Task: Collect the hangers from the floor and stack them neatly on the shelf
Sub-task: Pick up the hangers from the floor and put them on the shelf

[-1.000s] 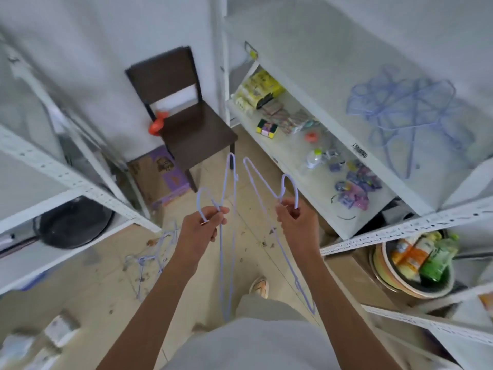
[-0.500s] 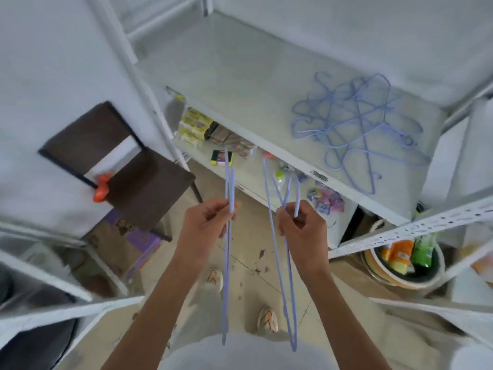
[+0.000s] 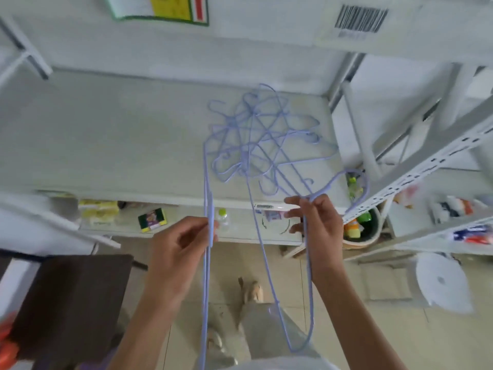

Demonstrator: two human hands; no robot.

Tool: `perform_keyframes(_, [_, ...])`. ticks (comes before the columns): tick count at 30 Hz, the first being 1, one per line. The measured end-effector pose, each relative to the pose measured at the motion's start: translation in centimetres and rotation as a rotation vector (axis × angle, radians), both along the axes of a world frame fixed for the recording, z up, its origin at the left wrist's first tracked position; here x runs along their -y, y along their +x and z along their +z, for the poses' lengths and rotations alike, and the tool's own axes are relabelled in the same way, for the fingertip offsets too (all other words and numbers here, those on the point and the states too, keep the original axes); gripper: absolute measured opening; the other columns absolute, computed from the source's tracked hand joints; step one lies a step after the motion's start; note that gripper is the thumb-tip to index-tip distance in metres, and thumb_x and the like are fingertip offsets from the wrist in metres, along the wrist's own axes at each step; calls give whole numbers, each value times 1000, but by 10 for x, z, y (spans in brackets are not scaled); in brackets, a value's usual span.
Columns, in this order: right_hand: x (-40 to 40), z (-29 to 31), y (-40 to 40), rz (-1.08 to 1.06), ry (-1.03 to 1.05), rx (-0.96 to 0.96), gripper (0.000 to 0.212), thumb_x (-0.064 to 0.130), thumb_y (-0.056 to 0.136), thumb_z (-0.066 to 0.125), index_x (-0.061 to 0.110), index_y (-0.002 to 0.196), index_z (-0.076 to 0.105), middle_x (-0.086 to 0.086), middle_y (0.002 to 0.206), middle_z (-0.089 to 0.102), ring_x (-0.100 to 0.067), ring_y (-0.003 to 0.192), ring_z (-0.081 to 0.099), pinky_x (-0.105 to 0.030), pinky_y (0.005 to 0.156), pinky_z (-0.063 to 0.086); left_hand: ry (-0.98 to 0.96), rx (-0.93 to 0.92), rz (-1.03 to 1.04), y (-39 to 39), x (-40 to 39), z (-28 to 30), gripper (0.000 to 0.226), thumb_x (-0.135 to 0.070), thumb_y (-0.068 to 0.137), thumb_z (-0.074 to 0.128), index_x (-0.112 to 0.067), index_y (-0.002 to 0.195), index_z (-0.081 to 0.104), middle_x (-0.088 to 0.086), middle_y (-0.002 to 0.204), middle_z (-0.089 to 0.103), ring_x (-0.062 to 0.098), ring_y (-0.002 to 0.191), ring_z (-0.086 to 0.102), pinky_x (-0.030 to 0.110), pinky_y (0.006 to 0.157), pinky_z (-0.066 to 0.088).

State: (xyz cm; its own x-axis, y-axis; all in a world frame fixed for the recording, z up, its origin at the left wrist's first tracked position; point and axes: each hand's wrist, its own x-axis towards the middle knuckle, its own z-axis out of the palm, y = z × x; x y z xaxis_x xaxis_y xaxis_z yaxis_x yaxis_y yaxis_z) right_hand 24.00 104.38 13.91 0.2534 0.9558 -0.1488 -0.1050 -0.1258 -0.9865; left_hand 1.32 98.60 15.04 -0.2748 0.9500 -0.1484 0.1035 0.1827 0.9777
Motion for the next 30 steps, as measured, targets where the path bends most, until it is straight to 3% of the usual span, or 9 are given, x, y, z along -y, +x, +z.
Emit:
perform_keyframes(4, [-49, -20, 15, -63, -21, -192, 26, 11, 104, 54, 14, 80, 45, -17, 111, 76, -26, 81, 67, -30, 61, 49, 1, -71, -75, 2, -43, -6, 9, -18, 90, 76, -22, 82, 77, 0, 76, 77, 20, 76, 71, 31, 73, 55])
perform_keyframes(7, [-89, -44, 29, -94, -109, -385, 12, 22, 105, 54, 15, 95, 53, -14, 122, 74, -21, 84, 66, -31, 70, 49, 54, -210, -120, 10, -74, -8, 13, -30, 89, 70, -22, 78, 73, -4, 71, 72, 14, 68, 63, 35, 67, 51])
perform_keyframes(11, [-138, -84, 42, -78, -216, -545, 14, 30, 106, 52, 20, 102, 60, -9, 127, 73, -16, 84, 66, -28, 72, 48, 71, -305, -155, 20, -106, -13, 17, -16, 93, 73, -23, 78, 70, -6, 68, 70, 8, 64, 60, 25, 63, 46])
perform_keyframes(16, [-208, -102, 36, 34, -280, -616, 13, 27, 105, 52, 20, 100, 61, -3, 106, 79, -11, 70, 65, -20, 58, 51, 68, -328, -149, 32, -126, -25, 17, -13, 93, 72, -19, 78, 68, -1, 68, 68, 5, 62, 56, 15, 63, 44])
perform_keyframes(21, [-283, -102, 34, 201, -215, -449, 15, 20, 104, 55, 17, 91, 59, -7, 97, 80, -11, 62, 67, -20, 51, 50, 36, -327, -233, 34, -139, -38, 19, -20, 92, 73, -23, 75, 68, -3, 70, 70, 7, 64, 60, 16, 61, 44])
perform_keyframes(26, [-353, -101, 32, 348, -281, -228, 21, 16, 106, 53, 12, 87, 62, -5, 78, 80, -10, 51, 67, -17, 43, 47, 52, -379, -251, 29, -165, -41, 18, -12, 91, 74, -22, 76, 70, -13, 69, 68, 5, 65, 60, 12, 57, 41])
perform_keyframes(30, [-388, -91, 23, 404, -312, 140, 21, 9, 105, 54, 5, 85, 62, -1, 58, 73, -8, 42, 63, -17, 40, 47, 75, -381, -254, 27, -174, -44, 16, -12, 91, 74, -21, 79, 70, -14, 71, 67, 7, 68, 61, 11, 59, 41])
